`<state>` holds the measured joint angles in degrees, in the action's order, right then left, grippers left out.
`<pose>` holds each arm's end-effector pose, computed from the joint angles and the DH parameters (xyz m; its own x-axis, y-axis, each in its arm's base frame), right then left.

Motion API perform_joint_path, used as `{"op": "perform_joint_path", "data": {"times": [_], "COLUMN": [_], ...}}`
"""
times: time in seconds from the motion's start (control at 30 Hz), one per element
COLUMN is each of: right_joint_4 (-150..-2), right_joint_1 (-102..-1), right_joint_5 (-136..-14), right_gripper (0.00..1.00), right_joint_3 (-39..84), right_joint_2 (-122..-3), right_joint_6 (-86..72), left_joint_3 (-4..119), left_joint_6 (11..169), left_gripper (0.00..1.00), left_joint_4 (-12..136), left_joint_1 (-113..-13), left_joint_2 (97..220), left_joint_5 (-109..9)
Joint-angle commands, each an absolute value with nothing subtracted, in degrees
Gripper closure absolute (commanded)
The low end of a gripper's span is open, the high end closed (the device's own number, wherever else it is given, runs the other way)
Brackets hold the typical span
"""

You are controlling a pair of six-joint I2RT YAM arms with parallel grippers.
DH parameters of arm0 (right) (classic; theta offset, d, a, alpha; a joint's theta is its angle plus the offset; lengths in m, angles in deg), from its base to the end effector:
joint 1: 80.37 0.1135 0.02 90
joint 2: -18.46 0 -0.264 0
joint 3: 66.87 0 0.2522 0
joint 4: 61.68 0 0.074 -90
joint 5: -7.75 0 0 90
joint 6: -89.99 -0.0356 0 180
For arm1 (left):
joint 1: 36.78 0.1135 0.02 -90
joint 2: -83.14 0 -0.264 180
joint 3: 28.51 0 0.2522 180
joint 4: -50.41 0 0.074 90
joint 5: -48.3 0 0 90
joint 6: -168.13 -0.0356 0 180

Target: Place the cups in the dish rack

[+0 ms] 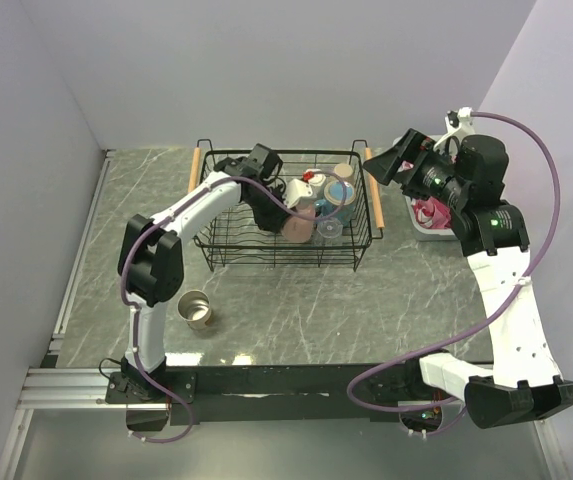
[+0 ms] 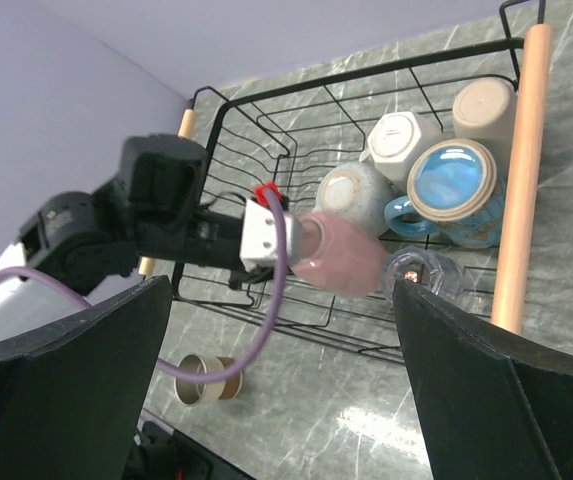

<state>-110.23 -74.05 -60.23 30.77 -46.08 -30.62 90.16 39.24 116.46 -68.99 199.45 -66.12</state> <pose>0.2181 0.0376 0.4611 -0.4627 0.4237 -0.7787 -0.2621 0.7737 0.5768 0.3612 -0.2449 0.2651 -0.1883 0.7943 -0.5777 0.9746 0.2236 -0.0102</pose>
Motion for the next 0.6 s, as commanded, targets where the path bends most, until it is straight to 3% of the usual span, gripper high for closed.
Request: {"op": "perform_joint_path", "data": {"times": [0.0, 0.57], "right_joint_4": [-108.8, -109.1], "right_joint_1": [-75.2, -76.2], "right_joint_5": [-59.8, -58.6], "right_gripper": [0.0, 0.0], "right_joint_3": [30.6, 31.0], "right_joint_2": [-44.5, -43.8], "right_joint_6": [-31.1, -32.9], "left_joint_3": [88.1, 83.8], "left_joint_6": [37.0, 38.1], "left_gripper": [0.98, 0.99], "left_joint_4": [111.5, 104.3], "left_joint_1": [-70.3, -72.6], "left_joint_2": [198.4, 200.6], "left_joint_5": [-66.6, -66.8]}}
